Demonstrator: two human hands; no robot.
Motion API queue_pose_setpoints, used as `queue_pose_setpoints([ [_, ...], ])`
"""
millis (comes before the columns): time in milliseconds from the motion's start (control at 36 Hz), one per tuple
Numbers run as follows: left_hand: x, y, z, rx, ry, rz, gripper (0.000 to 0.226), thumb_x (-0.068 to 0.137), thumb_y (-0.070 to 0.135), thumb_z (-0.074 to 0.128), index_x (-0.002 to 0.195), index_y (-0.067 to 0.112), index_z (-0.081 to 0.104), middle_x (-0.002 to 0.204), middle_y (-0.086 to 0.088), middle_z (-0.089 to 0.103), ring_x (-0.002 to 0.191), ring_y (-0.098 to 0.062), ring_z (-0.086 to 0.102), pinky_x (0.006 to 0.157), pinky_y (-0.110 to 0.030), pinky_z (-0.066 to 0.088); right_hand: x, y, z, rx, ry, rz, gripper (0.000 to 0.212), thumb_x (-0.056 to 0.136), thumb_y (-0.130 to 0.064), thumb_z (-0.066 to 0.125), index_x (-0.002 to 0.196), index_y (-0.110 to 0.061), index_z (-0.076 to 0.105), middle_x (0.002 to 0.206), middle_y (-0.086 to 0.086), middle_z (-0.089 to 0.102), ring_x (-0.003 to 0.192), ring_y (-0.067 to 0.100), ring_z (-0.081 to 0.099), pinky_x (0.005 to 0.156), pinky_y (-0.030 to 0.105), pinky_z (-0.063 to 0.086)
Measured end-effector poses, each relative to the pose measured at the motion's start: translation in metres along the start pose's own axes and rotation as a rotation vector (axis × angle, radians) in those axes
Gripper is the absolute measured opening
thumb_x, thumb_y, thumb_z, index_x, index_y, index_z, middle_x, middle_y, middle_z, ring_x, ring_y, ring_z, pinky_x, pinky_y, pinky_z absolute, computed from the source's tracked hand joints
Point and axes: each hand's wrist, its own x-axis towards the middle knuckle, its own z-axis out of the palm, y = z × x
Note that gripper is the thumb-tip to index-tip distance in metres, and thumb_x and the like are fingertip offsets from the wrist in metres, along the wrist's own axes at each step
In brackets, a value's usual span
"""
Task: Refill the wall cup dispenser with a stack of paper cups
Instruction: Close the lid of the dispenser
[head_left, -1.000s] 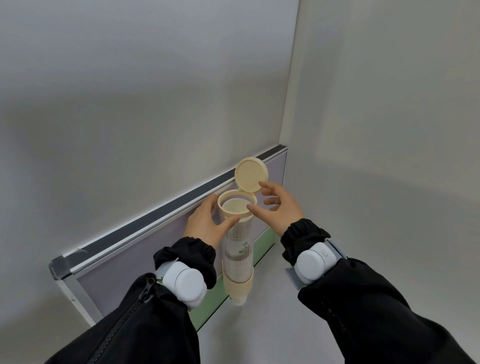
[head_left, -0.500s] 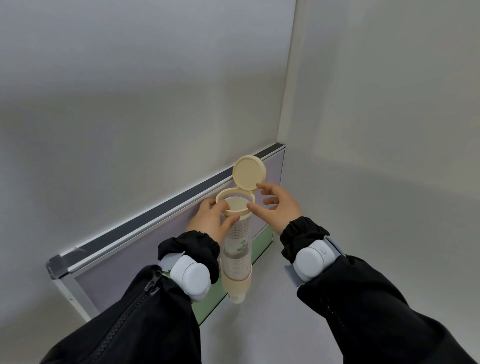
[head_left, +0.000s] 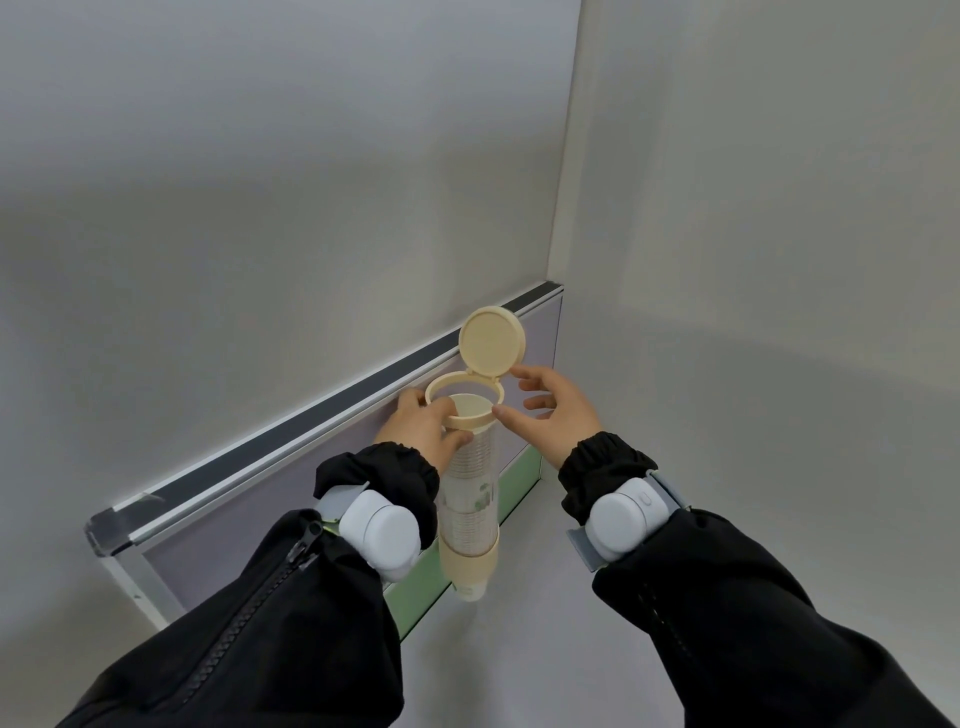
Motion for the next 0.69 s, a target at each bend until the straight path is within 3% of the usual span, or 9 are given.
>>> queue_pose_setpoints([
  [111,0.000,-0.001,0.002,-0.036,0.017,0.000,0.032,0.085,0.027,0.054,0.113,0.012,0.049,0.129,-0.012,0.034,0.105,-0.029,0.049,0.093,-0.032,0.036,-0.001,0.000,-0.001,-0.002,0.009,0.003,0.045,0.074,-0.035,0.069,0.115,-0.029,0.050,0.109,-0.005,0.052,0.095,0.012,0.053,0.079,0.029,0.043],
  [194,0.000,-0.004,0.002,-0.117,0.050,-0.007,0.031,0.081,0.027,0.060,0.108,0.018,0.048,0.126,-0.009,0.039,0.101,-0.025,0.049,0.086,-0.028,0.035,-0.002,-0.001,-0.002,0.000,0.007,0.000,0.046,0.074,-0.034,0.069,0.115,-0.028,0.050,0.109,-0.005,0.052,0.094,0.012,0.053,0.079,0.028,0.043],
  [361,-0.002,-0.011,0.005,-0.203,0.130,-0.014,0.052,0.075,0.028,0.067,0.118,0.022,0.039,0.126,-0.007,0.047,0.109,-0.023,0.051,0.087,-0.032,0.039,0.000,-0.003,-0.001,0.012,0.020,-0.011,0.047,0.074,-0.034,0.070,0.116,-0.030,0.049,0.110,-0.005,0.052,0.093,0.011,0.053,0.079,0.029,0.044],
  [500,-0.005,-0.016,0.010,-0.356,0.182,-0.017,0.061,0.073,0.030,0.069,0.123,0.023,0.037,0.121,-0.001,0.053,0.110,-0.018,0.051,0.088,-0.030,0.039,0.006,-0.007,-0.002,0.051,0.066,-0.035,0.052,0.075,-0.035,0.068,0.122,-0.033,0.044,0.115,-0.002,0.050,0.092,0.008,0.052,0.071,0.019,0.041],
  [694,-0.011,-0.019,0.014,-0.694,0.226,-0.080,0.052,0.071,0.028,0.072,0.116,0.028,0.046,0.115,0.006,0.055,0.103,-0.010,0.052,0.086,-0.026,0.039,0.019,-0.015,-0.002,0.095,0.092,-0.032,0.051,0.085,-0.038,0.054,0.133,-0.036,0.036,0.140,-0.001,0.041,0.112,0.014,0.049,0.087,0.026,0.035],
])
